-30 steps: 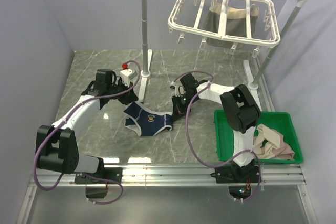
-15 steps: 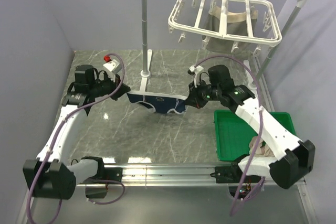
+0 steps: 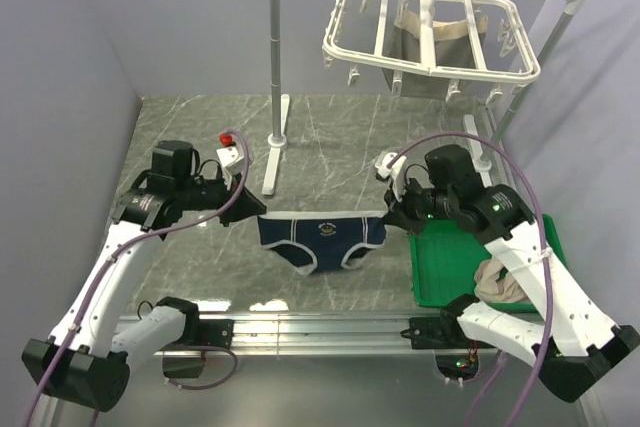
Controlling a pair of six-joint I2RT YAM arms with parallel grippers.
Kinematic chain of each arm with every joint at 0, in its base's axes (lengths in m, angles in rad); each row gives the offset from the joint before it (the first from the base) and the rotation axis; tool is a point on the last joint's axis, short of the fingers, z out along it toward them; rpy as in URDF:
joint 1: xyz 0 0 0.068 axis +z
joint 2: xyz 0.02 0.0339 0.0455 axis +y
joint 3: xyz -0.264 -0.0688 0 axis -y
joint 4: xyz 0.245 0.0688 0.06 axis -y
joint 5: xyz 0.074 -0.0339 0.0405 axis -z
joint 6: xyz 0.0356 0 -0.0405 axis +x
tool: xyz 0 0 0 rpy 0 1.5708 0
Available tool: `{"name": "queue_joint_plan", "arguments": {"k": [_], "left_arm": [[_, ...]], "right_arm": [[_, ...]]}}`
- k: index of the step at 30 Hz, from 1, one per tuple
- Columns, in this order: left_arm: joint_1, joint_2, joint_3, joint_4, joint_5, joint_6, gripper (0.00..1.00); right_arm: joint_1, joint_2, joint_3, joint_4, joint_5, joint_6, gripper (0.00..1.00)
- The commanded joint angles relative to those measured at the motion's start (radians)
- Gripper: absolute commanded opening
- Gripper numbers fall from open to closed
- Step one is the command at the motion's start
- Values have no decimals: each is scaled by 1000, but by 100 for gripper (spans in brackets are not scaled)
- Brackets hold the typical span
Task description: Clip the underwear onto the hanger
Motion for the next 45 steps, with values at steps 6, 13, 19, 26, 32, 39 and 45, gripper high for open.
{"name": "queue_joint_plan", "arguments": {"k": [6,13,19,26,32,39,45], "left_arm": [[8,266,-72,158,-122,-73,1],[33,383,-113,361,-323,-33,30],[67,343,-101,365,-357,-41,56],[36,276,-211,372,-250,-73,53],[5,400,-227,423,-302,-150,41],[9,474,-224,432,-297,-150,50],[5,236,-181,484,-150,-122,89]], "right_arm": [[136,329,-101,173,301,23,0],[148,622,47,310,545,132,49],[146,548,3,310,519,171,76],[146,551,-38,307,273,227,41],[148,692,-35,312,256,237,33],[148,737,-89,275,276,224,33],[142,475,-80,290,247,220,48]]}}
